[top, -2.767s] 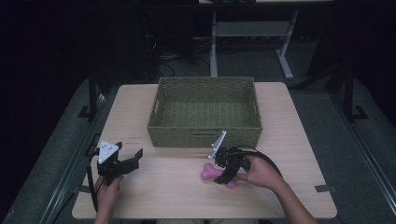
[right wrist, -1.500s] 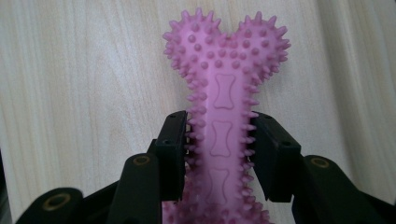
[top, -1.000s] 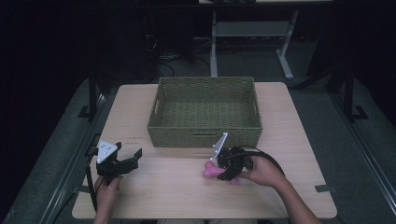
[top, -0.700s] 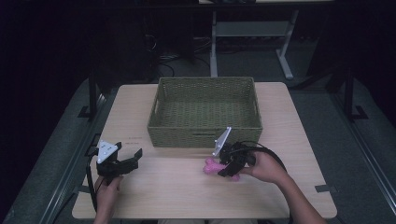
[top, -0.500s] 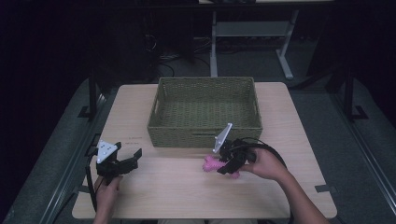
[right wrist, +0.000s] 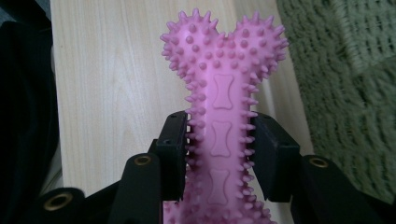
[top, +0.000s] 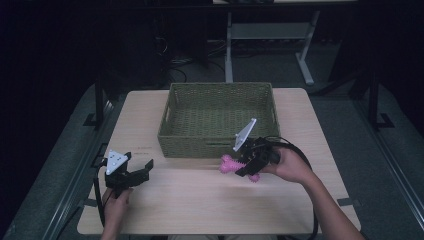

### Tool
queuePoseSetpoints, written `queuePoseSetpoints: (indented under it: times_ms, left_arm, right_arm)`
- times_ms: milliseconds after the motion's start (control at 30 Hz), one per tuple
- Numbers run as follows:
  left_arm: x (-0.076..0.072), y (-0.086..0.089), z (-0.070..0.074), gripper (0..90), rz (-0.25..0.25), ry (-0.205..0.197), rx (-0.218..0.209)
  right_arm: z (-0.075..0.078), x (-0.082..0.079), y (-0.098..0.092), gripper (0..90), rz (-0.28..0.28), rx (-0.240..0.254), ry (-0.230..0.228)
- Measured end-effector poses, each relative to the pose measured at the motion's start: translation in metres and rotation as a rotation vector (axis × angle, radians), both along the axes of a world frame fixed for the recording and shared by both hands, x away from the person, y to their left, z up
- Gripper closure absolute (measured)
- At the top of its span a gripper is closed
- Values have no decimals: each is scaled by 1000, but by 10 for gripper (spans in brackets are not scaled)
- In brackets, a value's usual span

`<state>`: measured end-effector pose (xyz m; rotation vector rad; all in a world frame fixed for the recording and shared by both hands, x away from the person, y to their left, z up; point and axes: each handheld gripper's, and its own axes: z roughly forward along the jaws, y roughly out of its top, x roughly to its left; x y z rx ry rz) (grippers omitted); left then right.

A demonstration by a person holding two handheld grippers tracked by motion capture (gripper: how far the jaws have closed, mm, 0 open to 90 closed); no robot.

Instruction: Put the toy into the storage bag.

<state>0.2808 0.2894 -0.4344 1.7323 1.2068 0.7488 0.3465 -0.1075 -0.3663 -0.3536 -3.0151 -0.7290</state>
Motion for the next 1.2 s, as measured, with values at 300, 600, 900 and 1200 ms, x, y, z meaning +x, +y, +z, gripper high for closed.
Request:
queuePoseSetpoints:
  times_ms: [300,600,900,1200]
  left_arm:
    - [0,0,0,137,1,-3,-1]
    - [0,1,0,136,0,-2,3]
    - [1,1,0,137,2,-5,1]
    - [1,1,0,137,2,-3,1]
  right_arm:
    - [12,8,-5,582,-6,23,4]
    - [21,12,-5,583,1,36,4]
    - [30,18,-4,583,6,43,2]
    - [41,25,-3,583,14,51,-3]
